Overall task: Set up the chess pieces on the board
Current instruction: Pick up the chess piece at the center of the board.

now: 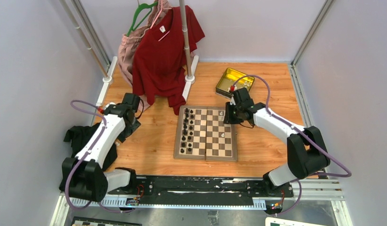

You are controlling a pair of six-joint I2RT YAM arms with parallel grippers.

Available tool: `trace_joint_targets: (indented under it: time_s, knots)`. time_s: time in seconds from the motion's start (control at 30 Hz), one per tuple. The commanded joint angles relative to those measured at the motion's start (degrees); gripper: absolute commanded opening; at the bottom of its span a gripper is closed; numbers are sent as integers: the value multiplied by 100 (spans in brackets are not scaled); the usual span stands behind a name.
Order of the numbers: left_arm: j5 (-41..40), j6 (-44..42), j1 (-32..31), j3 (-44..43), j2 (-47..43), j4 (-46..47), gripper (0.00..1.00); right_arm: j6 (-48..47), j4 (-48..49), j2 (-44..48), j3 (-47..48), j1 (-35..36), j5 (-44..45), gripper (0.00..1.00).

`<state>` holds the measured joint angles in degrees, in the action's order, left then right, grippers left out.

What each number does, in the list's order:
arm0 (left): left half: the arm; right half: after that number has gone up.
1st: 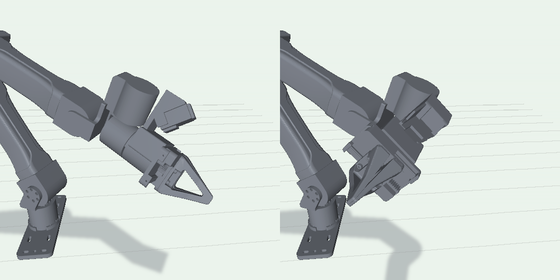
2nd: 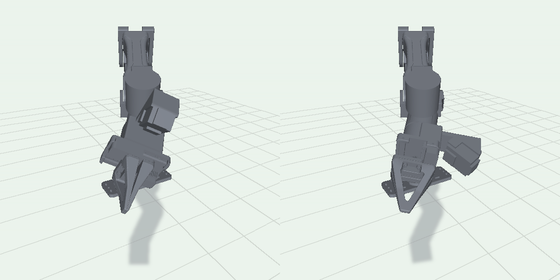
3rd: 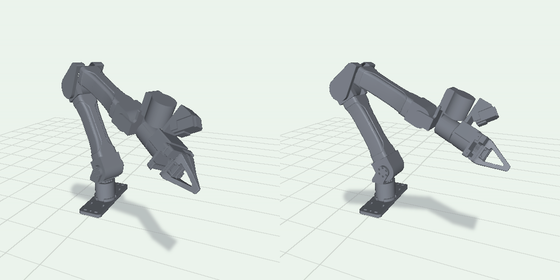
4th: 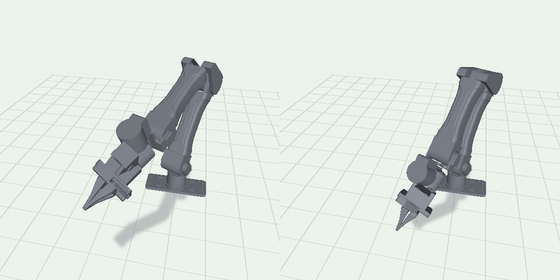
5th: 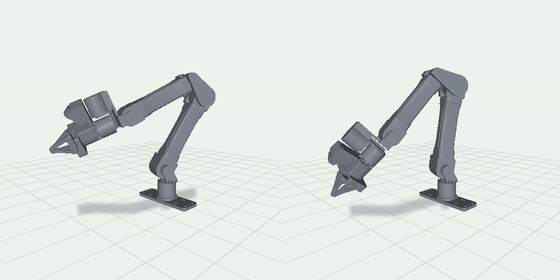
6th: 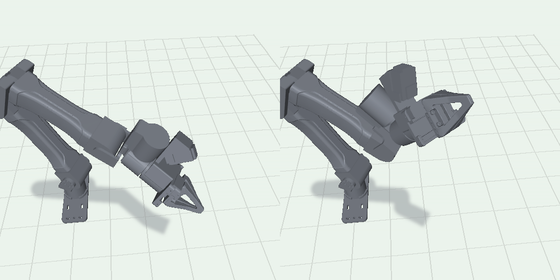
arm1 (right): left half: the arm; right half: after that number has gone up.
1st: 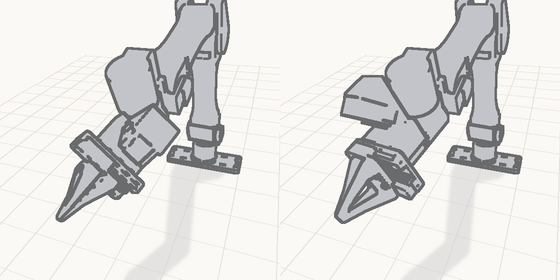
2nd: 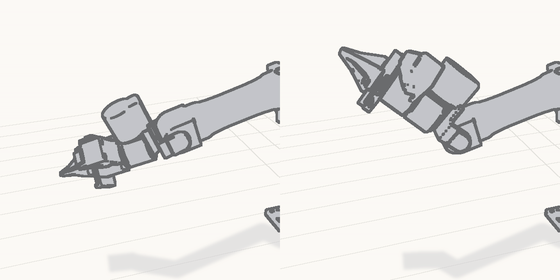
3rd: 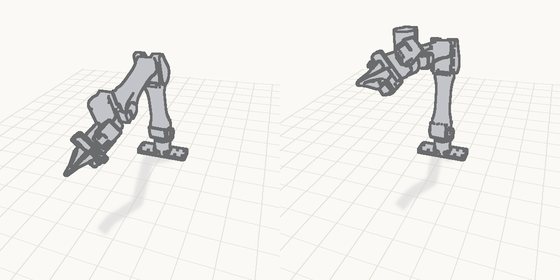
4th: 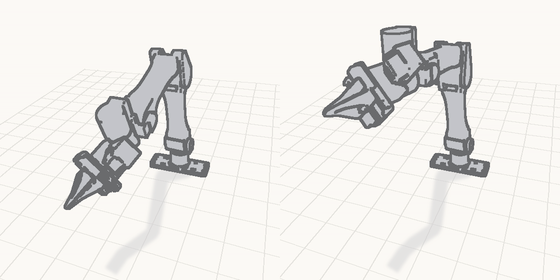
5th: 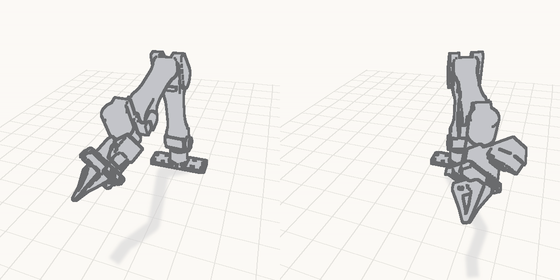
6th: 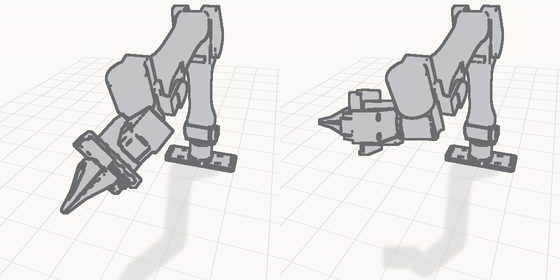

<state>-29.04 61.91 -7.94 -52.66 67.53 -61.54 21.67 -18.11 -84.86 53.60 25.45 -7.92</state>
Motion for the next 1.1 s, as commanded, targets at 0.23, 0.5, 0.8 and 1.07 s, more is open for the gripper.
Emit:
trace_joint_targets:
  time_s: [0.23, 0.5, 0.8, 1.07]
  knots:
    - [-385, 519, 100, -149, 760, 202, 68, -389, 124, 514, 19, 362, 411, 27]
    - [-46, -360, 97, 513, 1, 1355, 66, -631, 207, 773, 116, 475, 253, 26]
    - [754, 351, 100, 2348, -886, 2895, 64, -448, -206, 865, 503, 1114, 598, 25]
    - [647, 231, 107, 2274, -61, 3453, 64, -286, -394, 596, 1487, 1595, 789, 25]
